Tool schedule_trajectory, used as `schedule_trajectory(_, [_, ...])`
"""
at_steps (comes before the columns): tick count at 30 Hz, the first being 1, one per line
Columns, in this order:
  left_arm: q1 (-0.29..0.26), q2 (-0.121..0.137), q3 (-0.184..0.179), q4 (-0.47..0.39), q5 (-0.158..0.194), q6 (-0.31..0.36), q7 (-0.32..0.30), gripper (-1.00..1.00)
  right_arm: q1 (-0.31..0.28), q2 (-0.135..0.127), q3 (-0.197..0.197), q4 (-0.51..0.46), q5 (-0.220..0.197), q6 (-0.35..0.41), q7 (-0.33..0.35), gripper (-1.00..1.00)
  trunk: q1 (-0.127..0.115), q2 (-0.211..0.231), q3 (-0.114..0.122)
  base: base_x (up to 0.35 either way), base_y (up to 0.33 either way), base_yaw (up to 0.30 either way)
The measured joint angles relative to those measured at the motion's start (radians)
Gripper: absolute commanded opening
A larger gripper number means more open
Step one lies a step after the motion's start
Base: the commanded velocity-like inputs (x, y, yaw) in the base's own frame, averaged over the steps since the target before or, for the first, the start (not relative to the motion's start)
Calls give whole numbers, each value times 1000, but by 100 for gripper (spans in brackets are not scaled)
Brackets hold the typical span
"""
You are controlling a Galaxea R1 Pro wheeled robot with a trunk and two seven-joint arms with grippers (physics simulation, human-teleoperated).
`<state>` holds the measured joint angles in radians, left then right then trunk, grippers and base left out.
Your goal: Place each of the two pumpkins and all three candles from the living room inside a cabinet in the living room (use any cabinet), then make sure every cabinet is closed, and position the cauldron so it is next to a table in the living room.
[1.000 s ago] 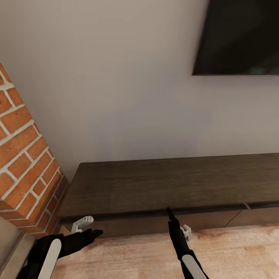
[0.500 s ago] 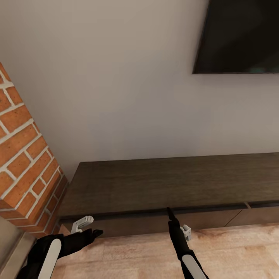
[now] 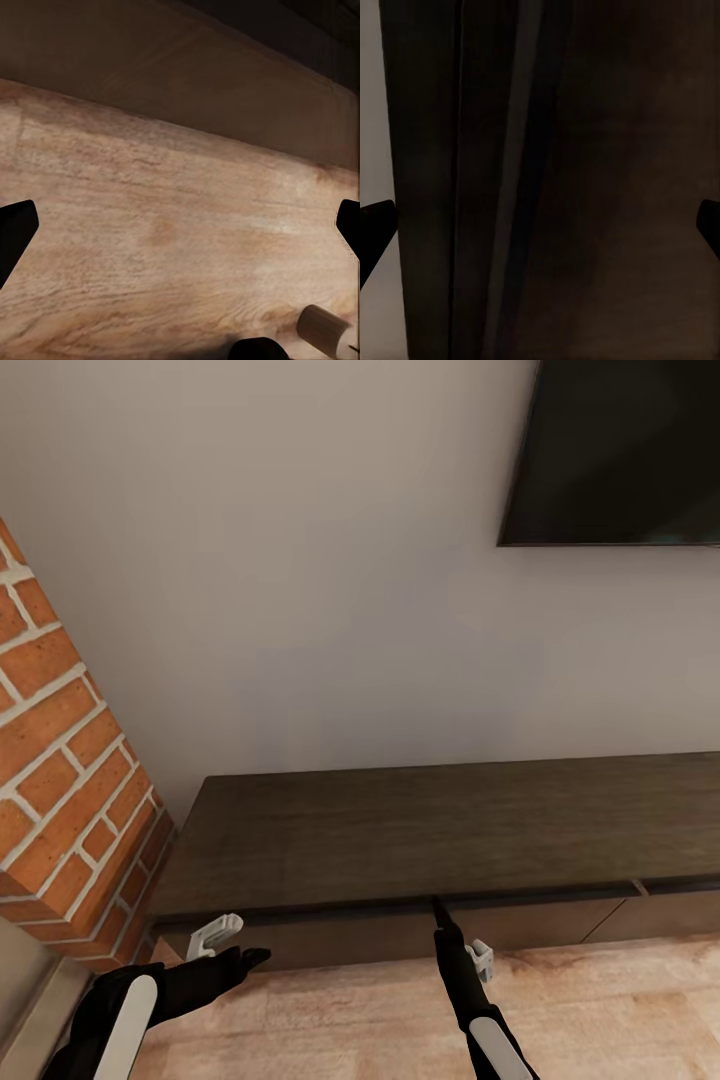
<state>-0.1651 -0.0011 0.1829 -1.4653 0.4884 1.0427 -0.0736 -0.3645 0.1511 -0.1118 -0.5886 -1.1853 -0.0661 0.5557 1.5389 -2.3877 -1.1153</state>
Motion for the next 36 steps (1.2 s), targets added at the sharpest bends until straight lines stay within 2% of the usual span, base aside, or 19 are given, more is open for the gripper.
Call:
schedule_trajectory(19, [0,1,0,1,8,0,0,100,0,0,1,0,0,1,0,100,0,0,0,19,0,0])
schedule_trajectory(20, [0,1,0,1,8,0,0,100,0,0,1,0,0,1,0,-100,0,0,0,0,0,0])
schedule_trajectory(36, [0,0,0,1,9,0,0,100,0,0,0,0,2,1,-1,-100,0,0,0,0,0,0])
